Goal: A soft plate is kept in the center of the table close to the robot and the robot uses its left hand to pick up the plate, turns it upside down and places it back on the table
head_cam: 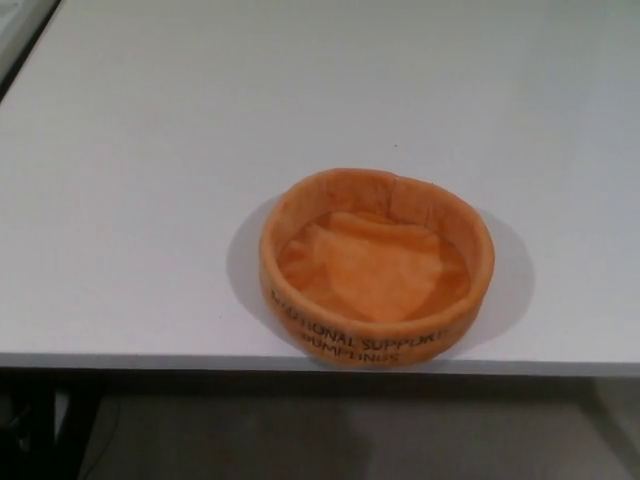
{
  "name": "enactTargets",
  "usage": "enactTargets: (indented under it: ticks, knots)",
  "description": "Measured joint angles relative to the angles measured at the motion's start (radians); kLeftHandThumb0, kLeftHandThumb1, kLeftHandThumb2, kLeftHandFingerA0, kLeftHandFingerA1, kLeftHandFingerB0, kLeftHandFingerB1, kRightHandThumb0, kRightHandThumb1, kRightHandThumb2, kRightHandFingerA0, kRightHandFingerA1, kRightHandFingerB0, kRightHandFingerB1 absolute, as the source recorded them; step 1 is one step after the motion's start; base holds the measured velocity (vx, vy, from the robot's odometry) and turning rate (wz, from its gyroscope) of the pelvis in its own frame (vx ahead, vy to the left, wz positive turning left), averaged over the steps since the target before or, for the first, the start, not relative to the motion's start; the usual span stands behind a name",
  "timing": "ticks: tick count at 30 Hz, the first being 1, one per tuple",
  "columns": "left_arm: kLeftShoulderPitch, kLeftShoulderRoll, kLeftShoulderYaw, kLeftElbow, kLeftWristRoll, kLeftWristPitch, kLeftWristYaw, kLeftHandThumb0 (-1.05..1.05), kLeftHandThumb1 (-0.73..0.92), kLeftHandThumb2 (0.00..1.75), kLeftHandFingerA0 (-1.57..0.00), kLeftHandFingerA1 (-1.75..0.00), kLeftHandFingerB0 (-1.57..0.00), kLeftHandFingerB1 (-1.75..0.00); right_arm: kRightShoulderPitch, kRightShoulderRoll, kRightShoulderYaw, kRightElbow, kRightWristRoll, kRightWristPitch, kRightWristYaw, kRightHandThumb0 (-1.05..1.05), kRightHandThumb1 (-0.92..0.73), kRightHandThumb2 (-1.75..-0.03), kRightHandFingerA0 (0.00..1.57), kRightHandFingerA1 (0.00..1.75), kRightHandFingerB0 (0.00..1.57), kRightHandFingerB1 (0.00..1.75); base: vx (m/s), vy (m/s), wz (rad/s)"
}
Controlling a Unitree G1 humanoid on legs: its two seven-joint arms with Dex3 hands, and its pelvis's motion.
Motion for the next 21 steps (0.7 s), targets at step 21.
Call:
enactTargets:
  ticks: [21]
  knots:
    - [-0.342,0.123,0.159,-0.434,0.058,0.084,0.125,-0.40,0.31,1.01,-0.01,-0.51,0.00,-0.49,0.031,-0.011,-0.013,-0.012,0.027,-0.029,0.027,-0.80,-0.79,-1.11,0.14,0.44,0.04,0.25,0.00,0.000,0.00]
